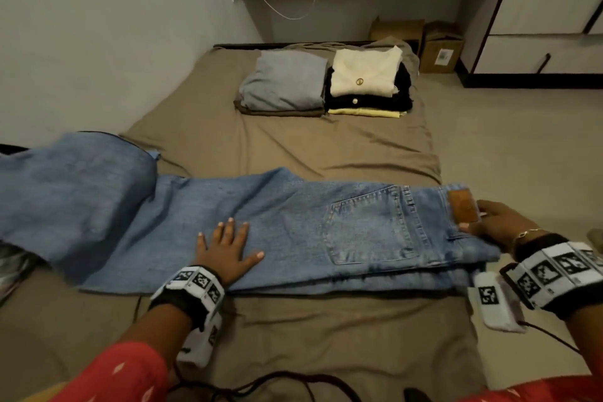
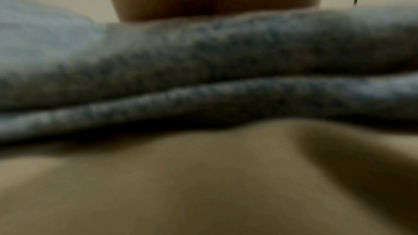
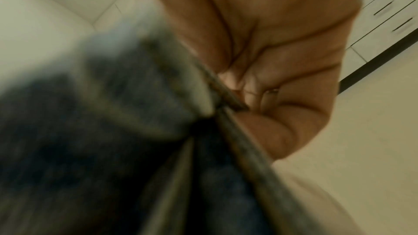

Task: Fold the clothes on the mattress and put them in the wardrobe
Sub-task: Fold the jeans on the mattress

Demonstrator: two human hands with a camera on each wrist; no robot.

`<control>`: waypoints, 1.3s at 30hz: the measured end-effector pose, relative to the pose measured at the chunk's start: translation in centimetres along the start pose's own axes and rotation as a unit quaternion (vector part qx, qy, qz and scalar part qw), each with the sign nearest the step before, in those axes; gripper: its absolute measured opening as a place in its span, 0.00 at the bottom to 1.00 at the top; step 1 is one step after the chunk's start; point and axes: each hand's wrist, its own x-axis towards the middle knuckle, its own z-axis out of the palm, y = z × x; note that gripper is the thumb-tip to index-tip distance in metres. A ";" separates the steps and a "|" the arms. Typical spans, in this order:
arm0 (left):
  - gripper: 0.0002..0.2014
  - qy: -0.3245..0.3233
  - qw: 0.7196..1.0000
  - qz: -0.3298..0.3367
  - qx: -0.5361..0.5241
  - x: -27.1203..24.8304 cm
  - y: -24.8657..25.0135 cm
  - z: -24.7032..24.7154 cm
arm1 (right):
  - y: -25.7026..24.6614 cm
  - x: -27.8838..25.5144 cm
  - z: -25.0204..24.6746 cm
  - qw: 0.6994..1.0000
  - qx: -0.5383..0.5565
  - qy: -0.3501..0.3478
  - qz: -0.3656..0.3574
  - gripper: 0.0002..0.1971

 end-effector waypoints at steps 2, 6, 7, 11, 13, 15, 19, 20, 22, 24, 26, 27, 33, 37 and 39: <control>0.64 -0.004 0.999 0.053 -0.009 -0.2 2.1 0.8 | 0.5 -0.1 -2.2 0.996 -0.080 0.048 0.007 0.12; 0.70 0.000 0.997 0.083 -0.004 0.3 2.3 1.5 | -0.3 -1.7 -1.4 0.947 -0.310 0.052 0.065 0.15; 0.71 -0.004 0.996 0.088 0.000 0.3 1.6 1.4 | -1.0 -2.5 0.0 0.920 -0.385 0.064 0.037 0.19; 0.68 -0.029 0.999 0.040 0.013 0.2 -3.0 0.4 | -6.6 -5.8 9.2 0.799 -0.507 0.154 -0.286 0.30; 0.53 -0.043 0.999 -0.020 0.008 -0.7 -5.6 -0.3 | -9.5 -7.5 14.9 0.821 -0.445 0.023 -0.357 0.38; 0.45 -0.051 0.995 -0.084 -0.014 -1.4 -9.2 -0.7 | -11.2 -8.5 20.1 0.831 -0.442 -0.161 -0.297 0.35; 0.26 0.195 0.945 -0.164 -0.203 -4.1 -16.0 -1.6 | -12.0 -9.2 26.2 0.807 -0.501 -0.232 -0.210 0.38; 0.19 0.329 0.884 -0.190 -0.272 -4.8 -17.1 -2.0 | -12.4 -9.2 26.6 0.809 -0.508 -0.220 -0.196 0.39; 0.16 0.490 0.731 -0.292 -0.374 -5.6 -19.4 -3.6 | -13.4 -9.0 27.5 0.819 -0.503 -0.203 -0.189 0.41; 0.25 0.484 0.624 -0.379 -0.482 -5.8 -21.5 -5.5 | -14.4 -8.8 28.7 0.827 -0.482 -0.220 -0.188 0.46; 0.35 0.410 0.569 -0.388 -0.598 -5.5 -23.4 -7.1 | -14.9 -8.4 30.2 0.819 -0.492 -0.239 -0.174 0.51; 0.38 0.380 0.552 -0.391 -0.631 -5.3 -24.2 -7.5 | -14.8 -8.5 30.7 0.816 -0.501 -0.241 -0.161 0.53; 0.39 0.382 0.515 -0.366 -0.675 -3.3 -28.5 -8.2 | -14.3 -7.8 31.9 0.817 -0.513 -0.228 -0.132 0.60; 0.28 0.365 0.510 -0.245 -0.739 -2.9 -28.7 -10.1 | -14.7 -7.9 32.4 0.813 -0.527 -0.222 -0.112 0.63; 0.24 0.354 0.499 -0.183 -0.769 -2.8 -29.1 -11.7 | -15.0 -8.1 32.4 0.810 -0.533 -0.223 -0.104 0.64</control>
